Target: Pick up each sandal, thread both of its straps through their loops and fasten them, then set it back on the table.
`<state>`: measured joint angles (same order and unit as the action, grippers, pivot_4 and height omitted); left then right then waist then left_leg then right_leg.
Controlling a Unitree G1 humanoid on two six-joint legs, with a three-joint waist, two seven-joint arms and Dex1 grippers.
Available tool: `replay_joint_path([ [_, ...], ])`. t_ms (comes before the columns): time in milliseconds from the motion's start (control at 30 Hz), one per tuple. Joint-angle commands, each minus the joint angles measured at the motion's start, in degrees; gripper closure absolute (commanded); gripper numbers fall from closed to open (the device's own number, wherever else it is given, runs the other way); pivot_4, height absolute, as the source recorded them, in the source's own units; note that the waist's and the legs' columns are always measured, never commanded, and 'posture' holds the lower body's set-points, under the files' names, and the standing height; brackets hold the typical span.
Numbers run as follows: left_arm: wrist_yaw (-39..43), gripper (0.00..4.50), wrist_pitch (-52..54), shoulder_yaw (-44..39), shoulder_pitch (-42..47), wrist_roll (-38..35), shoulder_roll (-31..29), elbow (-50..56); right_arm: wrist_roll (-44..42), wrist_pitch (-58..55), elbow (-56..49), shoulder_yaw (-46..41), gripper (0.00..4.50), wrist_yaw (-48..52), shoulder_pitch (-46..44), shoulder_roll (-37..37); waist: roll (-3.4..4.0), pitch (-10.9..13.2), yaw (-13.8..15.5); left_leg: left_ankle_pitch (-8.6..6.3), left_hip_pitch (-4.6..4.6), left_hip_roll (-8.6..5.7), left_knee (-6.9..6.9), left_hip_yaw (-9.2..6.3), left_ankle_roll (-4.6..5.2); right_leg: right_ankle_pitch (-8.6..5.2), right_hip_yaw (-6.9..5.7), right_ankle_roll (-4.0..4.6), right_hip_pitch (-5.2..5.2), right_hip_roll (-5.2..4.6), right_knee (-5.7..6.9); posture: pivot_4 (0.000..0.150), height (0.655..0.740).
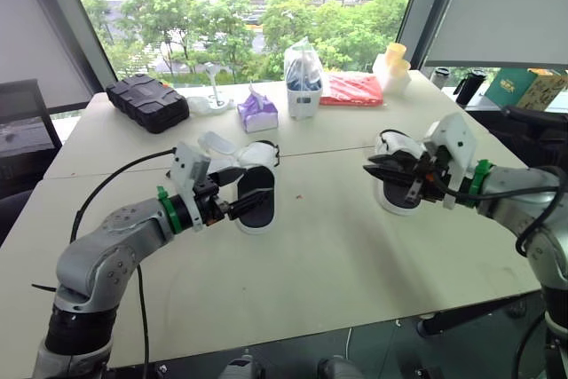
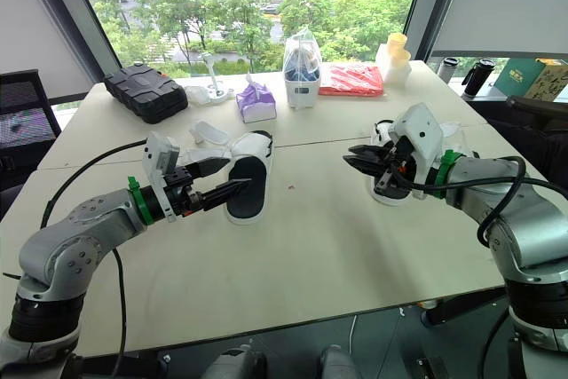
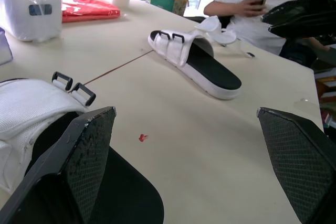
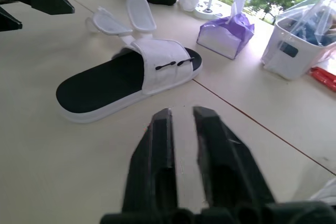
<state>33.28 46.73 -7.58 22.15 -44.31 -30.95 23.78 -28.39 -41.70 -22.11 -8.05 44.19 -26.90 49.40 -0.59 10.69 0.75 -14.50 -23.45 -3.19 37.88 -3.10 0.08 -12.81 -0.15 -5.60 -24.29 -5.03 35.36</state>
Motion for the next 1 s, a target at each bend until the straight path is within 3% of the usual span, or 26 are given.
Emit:
replay_joint_path([
  [33, -1.0, 0.00, -1.1, -0.6, 1.2, -0.1, 0.5, 1.2, 4.0, 2.4, 1.3, -0.3, 1.68, -2.5, -1.5, 1.0, 0.00, 0.0, 0.0, 0.00, 0.00, 0.00, 0.00, 0.00, 0.00, 0.00, 0.00, 0.00, 0.00, 0.00, 0.00, 0.150, 0.7400],
  [133, -1.7, 0.00, -0.7, -0.7, 1.1, -0.8, 1.2, 1.6, 12.5, 6.1, 5.5, 3.2, 0.08, -6.3, -2.8, 2.6, 0.00, 0.0, 0.0, 0.00, 0.00, 0.00, 0.00, 0.01, 0.00, 0.00, 0.00, 0.00, 0.00, 0.00, 0.00, 0.150, 0.7400],
  [500, -3.4, 0.00, 0.1, 0.1, 2.2, -0.5, 2.2, 1.5, 35.5, 17.4, 28.3, 15.1, 0.03, -18.2, -10.5, -0.5, 0.00, 0.0, -0.1, 0.01, 0.01, -0.02, 0.00, 0.10, -0.01, 0.00, 0.02, 0.01, -0.02, 0.07, 0.00, 0.150, 0.7400],
  [833, -3.6, 0.00, -0.2, 1.6, 2.8, 1.0, 0.9, 2.0, 52.9, 37.4, 79.2, 27.6, 0.03, -36.9, -32.2, -13.7, 0.01, 0.0, -1.5, 0.14, 0.05, -0.06, -0.17, 0.14, -0.22, 0.04, 0.08, -0.06, -0.05, 0.10, 0.00, 0.150, 0.7400],
  [1000, -4.1, 0.00, -0.6, 1.5, 2.3, 1.7, 0.8, 2.4, 55.6, 41.6, 93.7, 28.5, 0.03, -45.6, -38.7, -18.5, 0.01, 0.0, -1.7, 0.42, 0.11, -0.07, -0.57, 0.14, -0.70, 0.12, 0.13, -0.17, -0.16, 0.10, -0.03, 0.150, 0.7400],
])
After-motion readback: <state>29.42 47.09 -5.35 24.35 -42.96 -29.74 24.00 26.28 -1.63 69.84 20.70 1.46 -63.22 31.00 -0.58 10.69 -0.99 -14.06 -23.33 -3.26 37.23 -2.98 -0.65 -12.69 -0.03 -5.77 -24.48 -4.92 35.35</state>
